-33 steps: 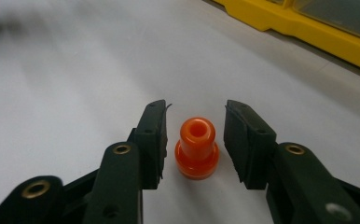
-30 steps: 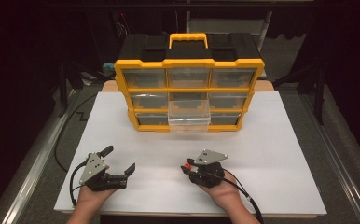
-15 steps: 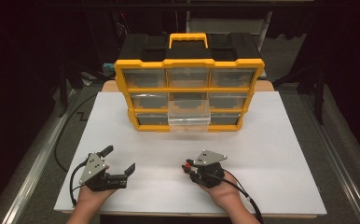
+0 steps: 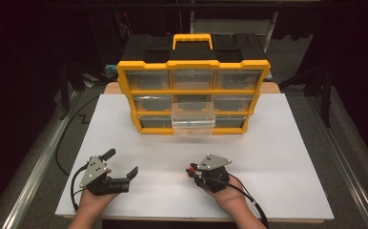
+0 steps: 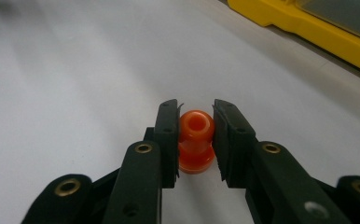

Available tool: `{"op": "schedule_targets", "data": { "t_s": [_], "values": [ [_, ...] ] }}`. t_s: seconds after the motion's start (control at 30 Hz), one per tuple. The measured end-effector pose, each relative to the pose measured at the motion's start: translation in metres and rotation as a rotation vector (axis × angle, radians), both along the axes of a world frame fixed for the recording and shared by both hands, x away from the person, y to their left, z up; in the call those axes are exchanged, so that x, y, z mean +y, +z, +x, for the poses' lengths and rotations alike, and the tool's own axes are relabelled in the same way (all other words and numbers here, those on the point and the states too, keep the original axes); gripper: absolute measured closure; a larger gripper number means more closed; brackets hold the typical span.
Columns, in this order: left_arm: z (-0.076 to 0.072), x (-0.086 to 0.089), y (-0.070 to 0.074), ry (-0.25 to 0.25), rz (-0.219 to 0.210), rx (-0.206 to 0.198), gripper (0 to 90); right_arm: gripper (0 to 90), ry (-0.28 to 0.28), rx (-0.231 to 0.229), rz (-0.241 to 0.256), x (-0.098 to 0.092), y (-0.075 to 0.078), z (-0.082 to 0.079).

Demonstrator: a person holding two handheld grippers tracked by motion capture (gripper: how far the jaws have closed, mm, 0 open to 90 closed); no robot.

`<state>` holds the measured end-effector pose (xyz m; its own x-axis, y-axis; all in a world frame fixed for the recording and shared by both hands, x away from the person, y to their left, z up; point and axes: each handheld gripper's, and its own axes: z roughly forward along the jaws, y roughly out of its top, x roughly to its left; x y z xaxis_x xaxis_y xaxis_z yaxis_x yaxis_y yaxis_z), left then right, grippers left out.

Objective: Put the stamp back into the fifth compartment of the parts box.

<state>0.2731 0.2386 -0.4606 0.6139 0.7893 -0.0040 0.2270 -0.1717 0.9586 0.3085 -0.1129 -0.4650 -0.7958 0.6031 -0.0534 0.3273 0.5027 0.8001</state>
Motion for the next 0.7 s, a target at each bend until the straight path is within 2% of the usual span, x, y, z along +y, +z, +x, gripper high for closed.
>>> {"op": "schedule_targets", "data": {
  "t_s": [0.7],
  "values": [
    [-0.001, 0.0, 0.001, -0.023, -0.038, -0.005, 0.3, 73.8, 0.008, -0.013, 0.002, -0.013, 0.008, -0.006]
  ]
}}
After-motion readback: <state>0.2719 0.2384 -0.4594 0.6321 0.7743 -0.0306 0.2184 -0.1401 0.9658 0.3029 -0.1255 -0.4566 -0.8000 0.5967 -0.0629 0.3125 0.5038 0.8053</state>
